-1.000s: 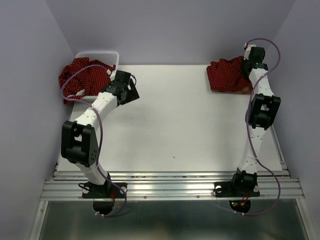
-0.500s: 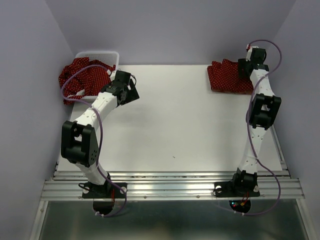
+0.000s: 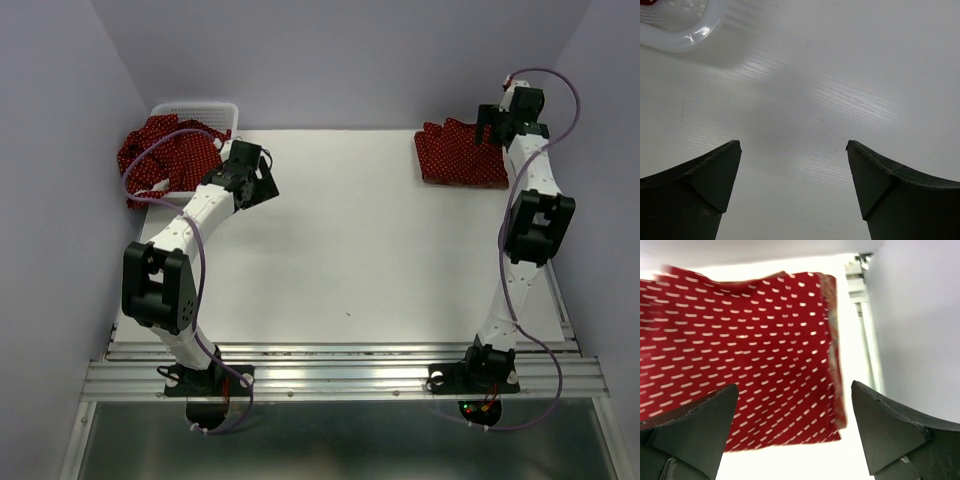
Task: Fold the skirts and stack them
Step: Neatly place the folded skirt to the corner
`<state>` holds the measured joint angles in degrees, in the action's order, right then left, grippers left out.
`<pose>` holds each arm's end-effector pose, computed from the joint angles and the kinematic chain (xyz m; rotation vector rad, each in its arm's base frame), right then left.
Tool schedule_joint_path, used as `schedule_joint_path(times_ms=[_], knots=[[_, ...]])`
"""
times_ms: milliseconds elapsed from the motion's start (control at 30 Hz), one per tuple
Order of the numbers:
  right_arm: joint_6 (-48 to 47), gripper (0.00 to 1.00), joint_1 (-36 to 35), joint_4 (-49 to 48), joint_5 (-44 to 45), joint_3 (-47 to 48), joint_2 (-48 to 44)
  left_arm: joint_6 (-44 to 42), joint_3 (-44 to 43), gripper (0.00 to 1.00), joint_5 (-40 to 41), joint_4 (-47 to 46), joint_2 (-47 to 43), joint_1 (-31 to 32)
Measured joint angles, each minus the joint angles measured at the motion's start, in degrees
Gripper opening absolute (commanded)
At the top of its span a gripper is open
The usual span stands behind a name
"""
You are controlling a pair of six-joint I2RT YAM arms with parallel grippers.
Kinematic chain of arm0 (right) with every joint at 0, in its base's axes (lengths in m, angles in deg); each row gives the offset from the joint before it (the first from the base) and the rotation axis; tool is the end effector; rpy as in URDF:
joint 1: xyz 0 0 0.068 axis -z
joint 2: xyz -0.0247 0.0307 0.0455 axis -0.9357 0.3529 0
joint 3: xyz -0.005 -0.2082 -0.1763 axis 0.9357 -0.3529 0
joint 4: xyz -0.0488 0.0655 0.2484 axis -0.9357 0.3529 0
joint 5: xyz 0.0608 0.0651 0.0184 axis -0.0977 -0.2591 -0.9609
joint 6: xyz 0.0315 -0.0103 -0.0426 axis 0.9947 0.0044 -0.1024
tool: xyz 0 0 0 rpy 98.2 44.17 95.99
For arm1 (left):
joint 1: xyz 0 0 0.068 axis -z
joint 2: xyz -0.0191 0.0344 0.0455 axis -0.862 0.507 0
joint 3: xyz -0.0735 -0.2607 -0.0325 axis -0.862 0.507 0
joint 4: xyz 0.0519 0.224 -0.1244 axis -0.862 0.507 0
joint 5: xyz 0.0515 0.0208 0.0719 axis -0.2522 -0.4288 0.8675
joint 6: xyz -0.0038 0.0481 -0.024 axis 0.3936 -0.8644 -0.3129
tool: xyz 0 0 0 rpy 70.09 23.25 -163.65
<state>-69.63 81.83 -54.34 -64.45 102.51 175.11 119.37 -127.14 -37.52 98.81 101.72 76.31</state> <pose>0.5282 -0.1194 0.2763 0.1033 2.1805 -0.2880 0.3582 -0.0992 0.2836 -0.3800 2.2777 -0.1411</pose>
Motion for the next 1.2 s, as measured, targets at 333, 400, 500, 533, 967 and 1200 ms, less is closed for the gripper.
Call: schedule_joint_path(times_ms=[333, 400, 500, 533, 967, 1200], knots=[[7.1, 1.00, 0.1, -0.1, -11.9, -7.8, -7.7, 0.0, 0.3, 0.99, -0.5, -1.7, -0.3, 0.0], [7.5, 1.00, 0.1, 0.6, -13.0, -7.8, -7.3, 0.0, 0.3, 0.99, -0.7, -2.1, -0.3, 0.0], [8.6, 1.00, 0.0, 1.5, -13.2, -7.3, -6.4, -0.1, 0.3, 0.99, -0.9, -2.3, -0.3, 0.0], [8.8, 1.00, 0.1, 1.7, -13.0, -6.8, -5.9, -0.1, 0.3, 0.99, -0.9, -2.3, -0.3, 0.0], [9.2, 1.00, 0.2, 2.5, -7.5, 3.5, 6.4, -0.1, 0.3, 0.99, -1.0, -2.3, -0.3, 0.0], [9.4, 1.00, 0.2, -0.3, -6.9, 5.1, 9.5, -0.1, 0.3, 0.99, -1.1, -2.3, -0.3, 0.0]])
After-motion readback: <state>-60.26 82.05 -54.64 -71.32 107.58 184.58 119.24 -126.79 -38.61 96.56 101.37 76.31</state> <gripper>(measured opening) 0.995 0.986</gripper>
